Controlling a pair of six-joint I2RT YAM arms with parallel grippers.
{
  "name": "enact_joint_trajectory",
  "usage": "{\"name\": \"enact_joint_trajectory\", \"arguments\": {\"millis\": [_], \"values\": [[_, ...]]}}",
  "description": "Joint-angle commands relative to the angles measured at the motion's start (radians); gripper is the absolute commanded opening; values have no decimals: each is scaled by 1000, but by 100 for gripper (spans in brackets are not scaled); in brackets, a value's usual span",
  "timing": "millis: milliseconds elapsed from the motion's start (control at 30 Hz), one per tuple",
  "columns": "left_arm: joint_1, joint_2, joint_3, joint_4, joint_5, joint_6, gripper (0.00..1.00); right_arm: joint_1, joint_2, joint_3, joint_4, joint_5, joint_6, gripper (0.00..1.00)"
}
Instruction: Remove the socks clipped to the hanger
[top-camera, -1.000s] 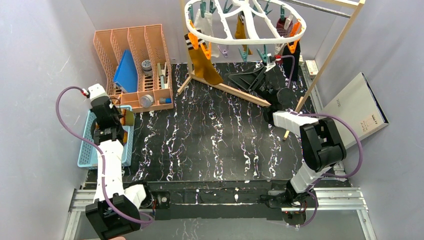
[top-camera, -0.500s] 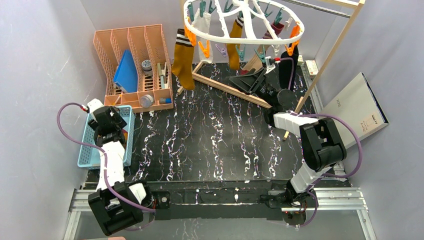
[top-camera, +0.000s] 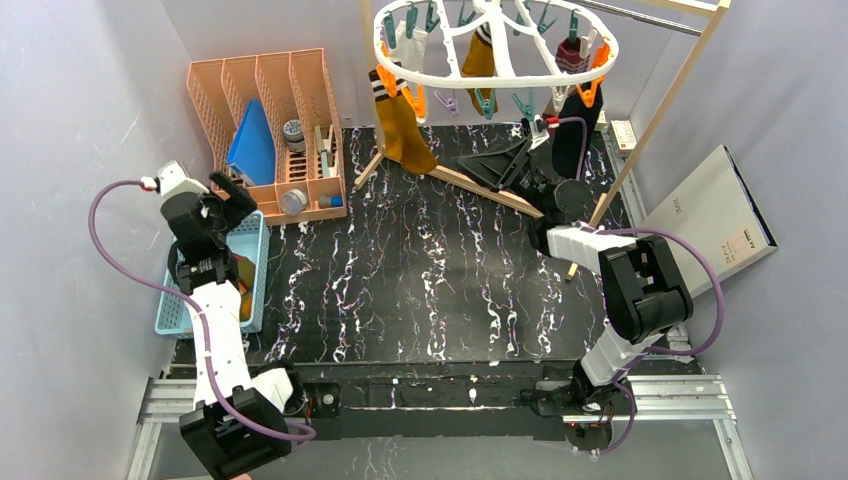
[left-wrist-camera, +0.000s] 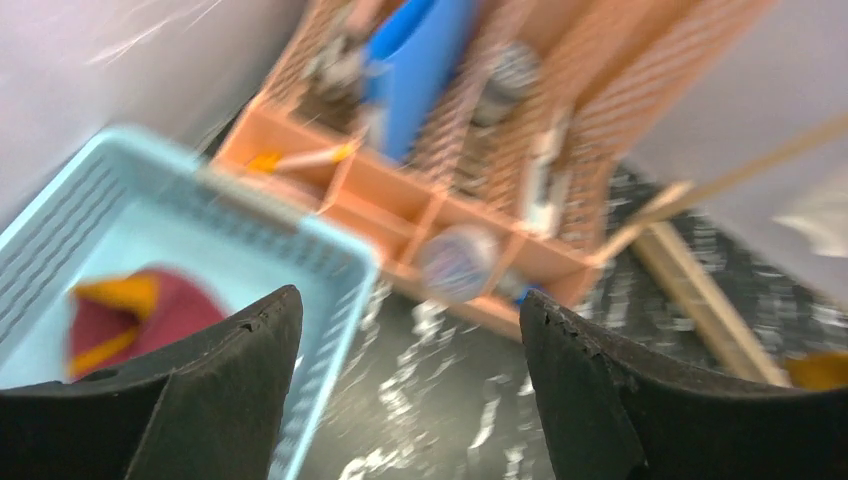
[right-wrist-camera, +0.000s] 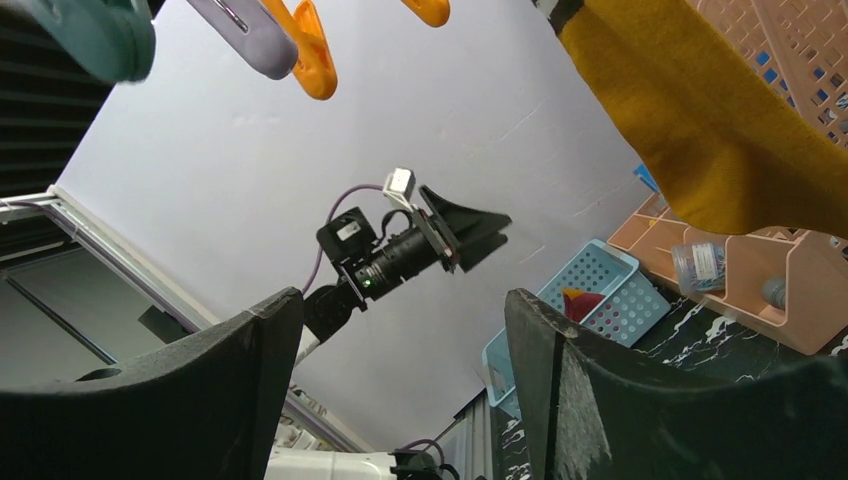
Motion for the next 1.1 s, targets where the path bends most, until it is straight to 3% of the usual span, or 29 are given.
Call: {"name": "enact_joint_trajectory", "arguments": {"millis": [0, 100, 167, 400, 733, 1067], "values": [[-18, 0, 26, 367, 474, -86, 78, -5, -43, -14, 305, -11, -8, 81], [-76, 59, -81, 881, 755, -224, 82, -5, -55, -22, 294, -13, -15, 81], [-135, 129, -85, 986, 803, -219, 84, -5, -65, -24, 280, -17, -23, 81], [-419, 384, 28, 990, 730, 56, 86, -5, -98, -34, 245, -23, -47, 81], [-473, 633, 149, 987, 526, 249, 86, -4, -137, -69, 200, -25, -86, 82], [-529, 794, 246, 1053, 678, 233, 85, -4, -81, -50, 224, -28, -76, 82]]}}
